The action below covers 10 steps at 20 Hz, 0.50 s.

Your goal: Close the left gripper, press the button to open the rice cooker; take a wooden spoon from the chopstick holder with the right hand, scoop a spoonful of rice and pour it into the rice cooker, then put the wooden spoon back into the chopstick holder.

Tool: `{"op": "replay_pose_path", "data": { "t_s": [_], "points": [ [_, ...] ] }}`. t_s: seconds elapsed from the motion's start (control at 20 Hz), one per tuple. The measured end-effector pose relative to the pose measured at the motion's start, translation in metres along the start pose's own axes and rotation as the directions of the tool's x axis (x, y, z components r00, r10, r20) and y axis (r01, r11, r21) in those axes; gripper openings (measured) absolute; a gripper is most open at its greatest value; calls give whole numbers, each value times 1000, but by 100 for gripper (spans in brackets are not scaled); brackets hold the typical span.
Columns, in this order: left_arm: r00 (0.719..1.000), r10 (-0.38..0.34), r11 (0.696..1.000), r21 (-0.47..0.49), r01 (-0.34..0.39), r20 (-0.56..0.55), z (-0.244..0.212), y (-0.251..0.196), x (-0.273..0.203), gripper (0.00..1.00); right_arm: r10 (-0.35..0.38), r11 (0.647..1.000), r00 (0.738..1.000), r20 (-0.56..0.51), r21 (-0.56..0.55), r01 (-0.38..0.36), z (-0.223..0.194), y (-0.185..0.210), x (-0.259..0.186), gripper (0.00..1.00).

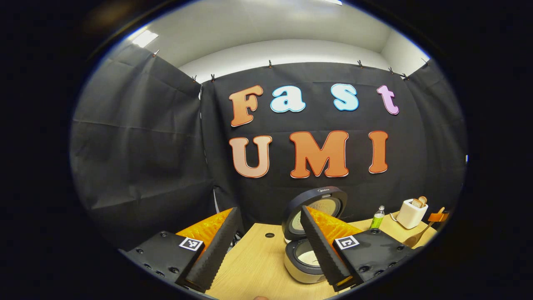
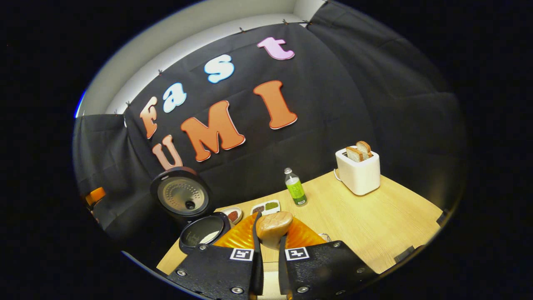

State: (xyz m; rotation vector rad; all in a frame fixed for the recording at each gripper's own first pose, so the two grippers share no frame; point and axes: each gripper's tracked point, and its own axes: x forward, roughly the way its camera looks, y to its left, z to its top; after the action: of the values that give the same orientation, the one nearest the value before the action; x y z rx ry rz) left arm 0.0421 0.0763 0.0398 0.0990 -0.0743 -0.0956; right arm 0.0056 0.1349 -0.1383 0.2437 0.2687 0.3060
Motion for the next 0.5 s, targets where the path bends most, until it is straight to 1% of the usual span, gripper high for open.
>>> {"op": "replay_pose_path", "data": {
  "t_s": [0.05, 0.15, 0.25, 0.4, 0.5],
  "points": [
    [1000, -7, 1000, -9, 7, -3, 0, 4, 1, 95, 8, 1000, 1000, -1, -28, -8, -5, 11, -3, 13],
    [1000, -14, 1000, -17, 14, -5, 0, 15, 2, 96, 9, 998, 1000, -18, -69, -10, -20, 28, -8, 13],
    [1000, -15, 1000, -8, 15, -2, -2, 26, 2, 97, -14, 994, 999, -43, -107, 9, -41, 38, -9, 14],
    [1000, -14, 1000, 10, 14, -7, -3, 39, 2, 99, -94, 983, 994, -53, -160, 84, -69, 37, -2, 13],
    [1000, -7, 1000, 16, 7, -18, -8, 50, 2, 100, -157, 975, 986, -64, -171, 144, -92, 31, 5, 13]
  ]
}}
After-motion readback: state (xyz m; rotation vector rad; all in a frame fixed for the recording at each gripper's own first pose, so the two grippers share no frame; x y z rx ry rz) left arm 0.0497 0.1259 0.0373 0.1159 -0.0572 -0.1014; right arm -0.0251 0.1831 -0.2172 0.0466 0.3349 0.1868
